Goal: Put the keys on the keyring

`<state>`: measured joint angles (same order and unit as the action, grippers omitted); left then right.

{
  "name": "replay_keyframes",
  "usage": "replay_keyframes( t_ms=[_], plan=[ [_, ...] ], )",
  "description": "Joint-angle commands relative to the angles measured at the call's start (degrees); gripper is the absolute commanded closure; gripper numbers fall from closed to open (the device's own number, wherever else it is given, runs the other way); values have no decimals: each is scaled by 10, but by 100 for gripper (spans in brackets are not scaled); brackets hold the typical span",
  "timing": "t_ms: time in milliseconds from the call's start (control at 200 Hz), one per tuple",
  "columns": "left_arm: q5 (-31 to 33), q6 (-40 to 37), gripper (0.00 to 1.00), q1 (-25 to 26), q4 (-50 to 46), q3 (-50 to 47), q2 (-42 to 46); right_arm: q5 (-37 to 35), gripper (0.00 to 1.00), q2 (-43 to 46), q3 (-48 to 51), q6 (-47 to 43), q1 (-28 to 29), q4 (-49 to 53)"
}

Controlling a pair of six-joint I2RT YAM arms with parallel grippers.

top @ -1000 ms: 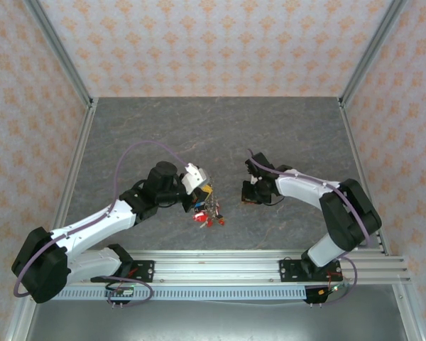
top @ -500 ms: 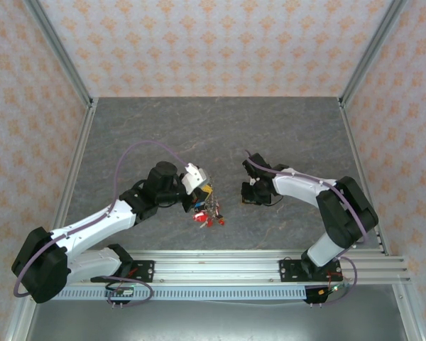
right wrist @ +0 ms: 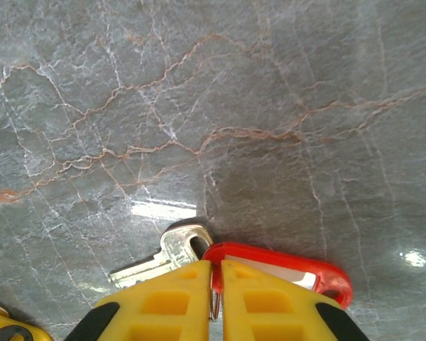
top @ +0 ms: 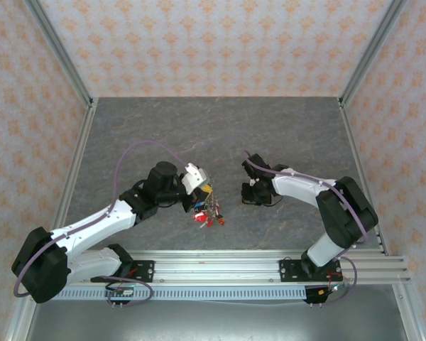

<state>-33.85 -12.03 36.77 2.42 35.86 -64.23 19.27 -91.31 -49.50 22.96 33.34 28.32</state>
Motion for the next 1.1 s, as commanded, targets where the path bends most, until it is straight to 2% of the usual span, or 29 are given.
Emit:
replay_keyframes(
  t_ms=[0, 135, 270, 385, 495, 571, 626, 666, 706, 776, 851, 881, 921, 971, 1021, 1096],
  plan=[
    [2, -6, 100, 4, 22, 23, 12, -18, 91, -4, -10, -6, 3, 17],
    [1, -8, 100, 4, 21, 23, 12, -24, 94, 7, -11, -4, 4, 17],
    [1, -10, 100, 4, 18, 22, 14, -28, 97, 54, -1, -6, 4, -1],
    [2, -10, 100, 4, 16, 20, 16, -14, 100, 133, 26, -18, 4, -59],
    [5, -9, 100, 4, 18, 20, 17, -3, 100, 223, 83, -24, 1, -162],
    [2, -8, 100, 4, 20, 22, 14, 25, 100, 251, 101, -28, -4, -200],
    [-1, -8, 100, 4, 17, 24, 13, 84, 100, 262, 93, -25, -7, -210],
    [-1, -10, 100, 4, 15, 26, 14, 125, 100, 268, 95, 1, -8, -236],
    [0, -11, 100, 4, 14, 26, 15, 134, 100, 271, 100, 30, -8, -257],
    [1, -11, 100, 4, 16, 24, 17, 90, 100, 254, 94, 16, -9, -214],
    [1, -8, 100, 4, 21, 22, 17, -49, 100, 198, 55, -10, -8, -81],
    [1, -6, 100, 4, 21, 22, 17, -75, 100, 167, 31, -16, -10, -27],
    [0, -6, 100, 4, 19, 22, 17, -57, 100, 124, -4, -34, -10, 33],
    [1, -6, 100, 5, 16, 24, 19, 4, 100, 69, -39, -45, -11, 78],
    [2, -8, 100, 5, 18, 22, 20, 52, 100, 30, -56, -41, -10, 84],
    [3, -11, 100, 5, 16, 24, 17, 53, 100, -14, -58, -28, -1, 69]
  ],
)
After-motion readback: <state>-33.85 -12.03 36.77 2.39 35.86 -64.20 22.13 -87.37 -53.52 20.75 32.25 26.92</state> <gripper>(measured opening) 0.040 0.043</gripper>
